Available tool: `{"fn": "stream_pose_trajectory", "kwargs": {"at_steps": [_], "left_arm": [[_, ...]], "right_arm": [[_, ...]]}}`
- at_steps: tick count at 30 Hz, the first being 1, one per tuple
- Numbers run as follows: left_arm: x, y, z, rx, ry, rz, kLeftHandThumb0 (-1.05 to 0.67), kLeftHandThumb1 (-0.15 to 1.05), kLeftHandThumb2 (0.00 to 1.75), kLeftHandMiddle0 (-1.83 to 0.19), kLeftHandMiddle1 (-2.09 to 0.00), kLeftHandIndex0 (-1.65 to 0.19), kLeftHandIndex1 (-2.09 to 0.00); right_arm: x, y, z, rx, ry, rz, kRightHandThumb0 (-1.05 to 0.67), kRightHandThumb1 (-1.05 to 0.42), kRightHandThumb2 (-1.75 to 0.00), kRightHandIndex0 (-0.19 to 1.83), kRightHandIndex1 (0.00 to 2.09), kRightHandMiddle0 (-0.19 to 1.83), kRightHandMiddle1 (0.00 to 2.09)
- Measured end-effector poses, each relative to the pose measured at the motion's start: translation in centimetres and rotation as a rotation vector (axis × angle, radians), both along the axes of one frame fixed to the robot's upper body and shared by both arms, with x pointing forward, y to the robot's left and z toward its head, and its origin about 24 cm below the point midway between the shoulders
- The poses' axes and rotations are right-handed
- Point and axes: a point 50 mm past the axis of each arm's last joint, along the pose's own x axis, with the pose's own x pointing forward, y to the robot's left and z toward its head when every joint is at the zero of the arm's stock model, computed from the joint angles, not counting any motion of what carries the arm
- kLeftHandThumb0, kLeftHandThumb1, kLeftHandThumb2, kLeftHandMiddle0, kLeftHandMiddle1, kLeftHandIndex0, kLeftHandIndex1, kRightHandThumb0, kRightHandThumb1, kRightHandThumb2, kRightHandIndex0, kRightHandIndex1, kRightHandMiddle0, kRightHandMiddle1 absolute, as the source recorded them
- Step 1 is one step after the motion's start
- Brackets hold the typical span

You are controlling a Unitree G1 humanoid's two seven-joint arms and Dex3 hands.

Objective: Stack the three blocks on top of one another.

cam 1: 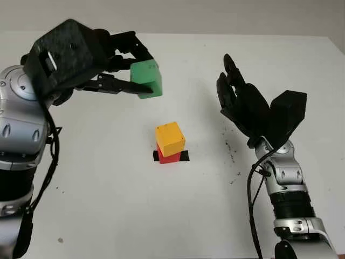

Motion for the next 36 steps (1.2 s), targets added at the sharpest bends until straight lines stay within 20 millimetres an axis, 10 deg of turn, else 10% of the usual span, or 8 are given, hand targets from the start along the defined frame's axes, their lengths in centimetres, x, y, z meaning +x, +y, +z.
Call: {"fn": "stream_pose_trajectory", "kwargs": {"at_steps": [36], "left_arm": [[0.8,-3.5,0.0,0.388,0.018,-0.493,-0.48,1.05,0.11,-0.21,-0.02,-0.22,-1.68]], "right_arm": [[-0.1,0.2,-0.9,0.005,0.050,-0.027,-0.60,-1.05,-0.60,-0.19,0.00,-0.19,0.01]]}}
